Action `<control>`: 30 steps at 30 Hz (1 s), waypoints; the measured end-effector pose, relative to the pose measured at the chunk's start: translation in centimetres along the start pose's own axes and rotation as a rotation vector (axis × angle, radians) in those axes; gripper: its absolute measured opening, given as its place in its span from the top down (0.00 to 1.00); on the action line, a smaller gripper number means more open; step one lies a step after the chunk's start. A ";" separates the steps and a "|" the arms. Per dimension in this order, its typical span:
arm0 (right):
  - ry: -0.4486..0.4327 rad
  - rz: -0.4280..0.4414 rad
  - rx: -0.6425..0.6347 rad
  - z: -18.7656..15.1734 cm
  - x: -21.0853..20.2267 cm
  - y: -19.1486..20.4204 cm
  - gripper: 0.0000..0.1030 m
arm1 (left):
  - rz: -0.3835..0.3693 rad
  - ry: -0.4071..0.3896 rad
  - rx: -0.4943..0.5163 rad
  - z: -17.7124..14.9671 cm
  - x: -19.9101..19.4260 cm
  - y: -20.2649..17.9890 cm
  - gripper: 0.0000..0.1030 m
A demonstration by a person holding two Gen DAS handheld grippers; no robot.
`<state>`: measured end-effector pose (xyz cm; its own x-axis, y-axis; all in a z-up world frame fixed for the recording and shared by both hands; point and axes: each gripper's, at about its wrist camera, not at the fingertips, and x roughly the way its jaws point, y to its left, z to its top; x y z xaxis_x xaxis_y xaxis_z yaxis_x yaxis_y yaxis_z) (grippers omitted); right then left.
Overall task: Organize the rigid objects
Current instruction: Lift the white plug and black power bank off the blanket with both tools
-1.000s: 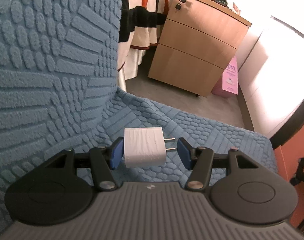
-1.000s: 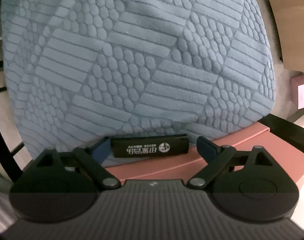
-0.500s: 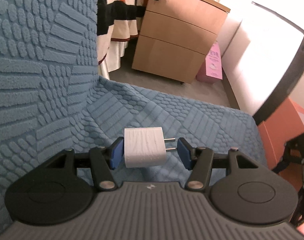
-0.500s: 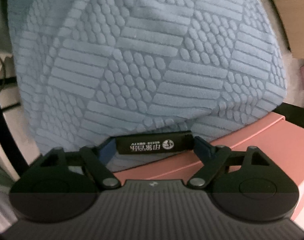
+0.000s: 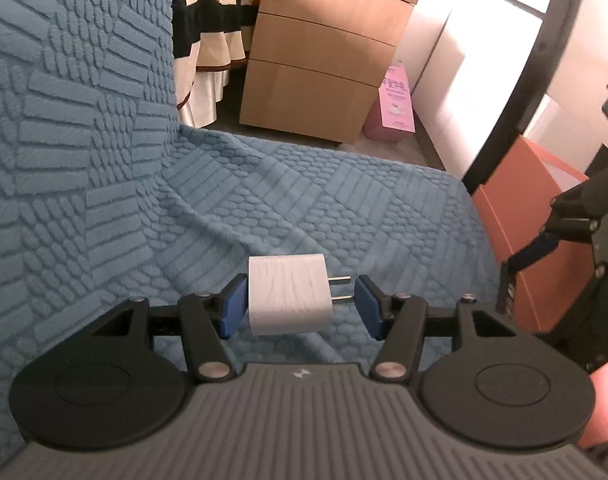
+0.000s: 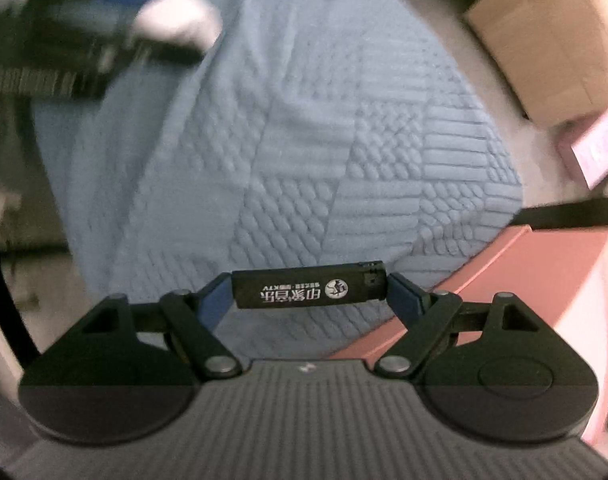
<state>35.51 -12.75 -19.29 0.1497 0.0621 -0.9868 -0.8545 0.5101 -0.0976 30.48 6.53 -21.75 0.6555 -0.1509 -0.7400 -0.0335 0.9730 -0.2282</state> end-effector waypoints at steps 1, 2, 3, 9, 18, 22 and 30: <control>-0.008 0.022 0.038 -0.2 -0.2 0.1 0.17 | -0.001 0.003 0.000 -0.3 -0.2 0.0 0.39; -0.010 0.034 0.075 -0.4 -0.2 0.2 0.17 | -0.001 0.008 -0.001 -0.7 -0.4 0.0 0.39; -0.017 0.039 0.117 -0.7 -0.1 0.3 0.17 | -0.002 0.014 0.000 -0.9 -0.6 0.0 0.39; -0.143 0.104 0.306 -2.5 -0.8 1.7 0.17 | -0.018 0.040 0.000 -2.2 -1.8 0.1 0.39; -0.294 0.175 0.510 -4.0 -1.6 4.5 0.17 | -0.001 0.046 -0.017 -3.1 -2.9 0.5 0.39; -0.329 0.159 0.539 -4.7 -0.7 5.6 0.17 | 0.033 0.060 -0.008 -3.3 -2.9 0.7 0.39; -0.438 0.085 0.590 -5.9 0.2 7.7 0.17 | 0.037 0.043 -0.006 -3.2 -2.7 0.5 0.39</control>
<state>26.00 -13.89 -21.05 0.3847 0.3958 -0.8339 -0.4813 0.8569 0.1847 26.25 6.83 -21.84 0.6205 -0.1223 -0.7746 -0.0616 0.9771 -0.2037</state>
